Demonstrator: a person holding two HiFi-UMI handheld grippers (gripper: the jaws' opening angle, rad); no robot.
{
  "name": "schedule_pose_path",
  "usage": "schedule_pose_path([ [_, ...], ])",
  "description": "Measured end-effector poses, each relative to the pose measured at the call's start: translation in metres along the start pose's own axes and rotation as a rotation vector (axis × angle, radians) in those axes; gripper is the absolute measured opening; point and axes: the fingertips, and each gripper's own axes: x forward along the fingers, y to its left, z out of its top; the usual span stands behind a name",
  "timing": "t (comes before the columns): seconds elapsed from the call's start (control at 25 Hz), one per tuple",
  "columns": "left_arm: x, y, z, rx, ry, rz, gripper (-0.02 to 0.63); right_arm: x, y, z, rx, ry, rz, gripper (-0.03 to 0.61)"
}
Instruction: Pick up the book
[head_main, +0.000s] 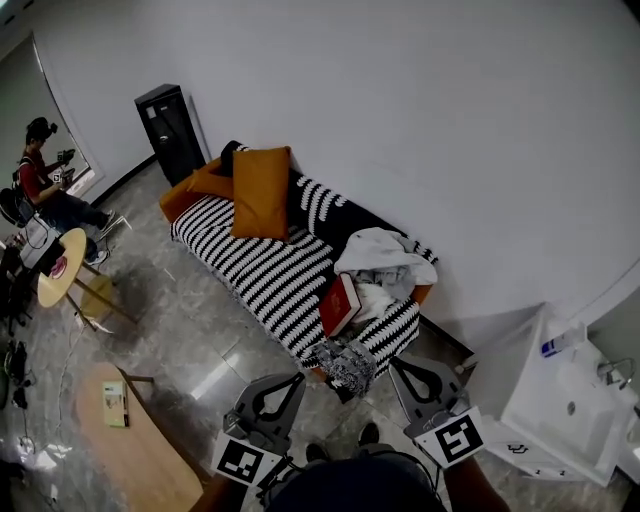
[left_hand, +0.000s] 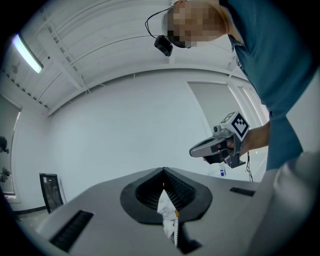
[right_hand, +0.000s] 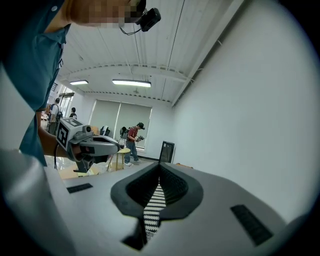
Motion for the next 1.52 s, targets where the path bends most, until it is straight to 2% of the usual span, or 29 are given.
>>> schedule_pose_path([
  [0.12, 0.013, -0.004, 0.002, 0.042, 0.035, 0.001, 0.005, 0.007, -0.015, 0.002, 0.0, -0.014, 0.03, 0.014],
  [0.32, 0.049, 0.002, 0.009, -0.044, -0.014, 0.078, 0.005, 0.017, -0.048, 0.0, -0.009, -0.039, 0.07, 0.014],
  [0.52, 0.081, -0.01, 0.008, -0.013, 0.018, 0.066, 0.005, 0.015, -0.08, -0.012, -0.002, -0.032, 0.086, 0.014],
  [0.72, 0.101, -0.015, 0.011, -0.042, -0.005, 0.08, 0.005, 0.016, -0.095, -0.03, 0.002, -0.009, 0.101, 0.014],
  [0.8, 0.103, -0.017, 0.007, -0.023, 0.018, 0.052, 0.005, 0.018, -0.098, -0.03, 0.011, -0.013, 0.089, 0.014],
  [0.88, 0.104, -0.015, 0.001, 0.04, 0.06, 0.01, 0.005, 0.022, -0.101, -0.03, 0.02, -0.006, 0.071, 0.014],
  [0.96, 0.106, -0.005, 0.001, 0.07, 0.062, -0.019, 0.005, 0.029, -0.101, -0.025, 0.026, -0.013, 0.049, 0.014],
  [1.52, 0.106, 0.061, -0.015, 0.047, -0.01, -0.129, 0.005, 0.081, -0.085, -0.014, 0.03, 0.025, -0.068, 0.014],
])
